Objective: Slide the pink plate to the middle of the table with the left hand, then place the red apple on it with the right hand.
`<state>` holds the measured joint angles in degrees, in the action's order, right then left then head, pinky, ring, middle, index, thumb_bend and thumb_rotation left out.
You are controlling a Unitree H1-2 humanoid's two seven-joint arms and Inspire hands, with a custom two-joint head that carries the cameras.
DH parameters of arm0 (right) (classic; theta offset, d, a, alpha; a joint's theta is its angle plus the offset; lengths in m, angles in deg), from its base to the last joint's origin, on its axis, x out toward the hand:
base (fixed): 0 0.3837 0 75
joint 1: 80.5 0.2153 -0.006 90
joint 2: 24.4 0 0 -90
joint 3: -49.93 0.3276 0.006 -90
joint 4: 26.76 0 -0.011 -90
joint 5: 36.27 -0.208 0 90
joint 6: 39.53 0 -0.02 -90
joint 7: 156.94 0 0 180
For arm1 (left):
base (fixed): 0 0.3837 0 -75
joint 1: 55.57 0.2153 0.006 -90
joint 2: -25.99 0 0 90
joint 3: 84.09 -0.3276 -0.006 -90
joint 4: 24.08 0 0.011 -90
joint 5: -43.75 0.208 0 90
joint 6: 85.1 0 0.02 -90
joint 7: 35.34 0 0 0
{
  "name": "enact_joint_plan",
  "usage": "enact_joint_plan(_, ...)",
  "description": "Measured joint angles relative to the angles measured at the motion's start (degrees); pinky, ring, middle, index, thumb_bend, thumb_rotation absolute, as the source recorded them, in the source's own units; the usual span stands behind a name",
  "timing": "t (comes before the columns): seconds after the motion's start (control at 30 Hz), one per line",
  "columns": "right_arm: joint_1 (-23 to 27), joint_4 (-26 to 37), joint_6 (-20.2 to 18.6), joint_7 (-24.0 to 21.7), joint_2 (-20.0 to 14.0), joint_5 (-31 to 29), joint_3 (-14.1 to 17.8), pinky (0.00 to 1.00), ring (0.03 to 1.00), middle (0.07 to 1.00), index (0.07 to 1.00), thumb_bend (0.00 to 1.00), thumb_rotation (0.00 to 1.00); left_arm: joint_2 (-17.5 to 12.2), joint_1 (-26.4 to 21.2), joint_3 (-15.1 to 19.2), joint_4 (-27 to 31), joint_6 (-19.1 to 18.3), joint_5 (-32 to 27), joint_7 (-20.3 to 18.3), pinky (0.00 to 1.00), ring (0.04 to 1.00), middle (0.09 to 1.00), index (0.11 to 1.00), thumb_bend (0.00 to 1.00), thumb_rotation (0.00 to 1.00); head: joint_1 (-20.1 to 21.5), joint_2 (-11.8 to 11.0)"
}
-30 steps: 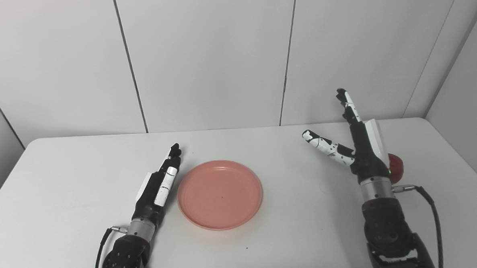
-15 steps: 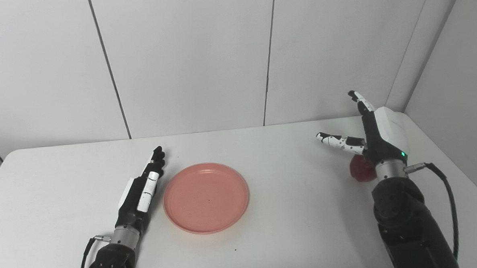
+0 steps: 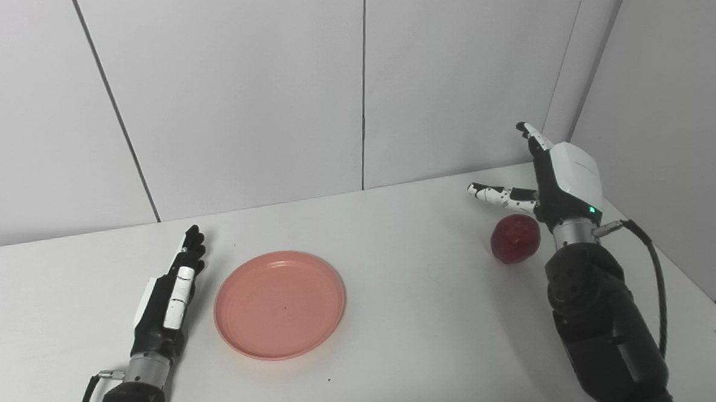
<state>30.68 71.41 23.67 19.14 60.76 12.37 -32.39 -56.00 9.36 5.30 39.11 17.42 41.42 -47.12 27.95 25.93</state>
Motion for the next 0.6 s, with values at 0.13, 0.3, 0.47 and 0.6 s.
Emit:
enact_joint_plan(0.13,0.18,-0.11,-0.01,-4.86,1.06,5.49,1.95,0.94,0.922,0.918,0.925,0.98,0.51,-0.34,0.0,0.36,0.11,-0.2,-0.9,-0.2,1.0,1.0,1.0,1.0,0.7,1.0,0.79,-0.35)
enact_joint_plan(0.3,1.47,-1.58,-0.05,-13.77,4.07,11.05,5.68,0.9,0.924,0.921,0.924,1.0,0.48,-0.38,0.0,0.39,0.23,-0.52,-1.16,-0.49,1.0,1.0,1.0,1.0,0.68,1.0,1.14,-0.35)
enact_joint_plan(0.47,2.63,-3.35,-0.09,-21.31,5.19,16.09,6.48,0.93,0.923,0.921,0.924,1.0,0.5,-0.38,0.01,0.66,1.11,-0.76,-1.84,-0.82,1.0,1.0,1.0,1.0,0.68,1.0,1.06,-0.18)
enact_joint_plan(0.6,3.14,-3.64,-0.09,-24.71,5.32,18.31,6.3,0.9,0.916,0.917,0.922,1.0,0.51,-0.39,0.02,0.81,1.25,-0.77,-2.3,-0.82,1.0,1.0,1.0,1.0,0.67,1.0,1.06,0.0)
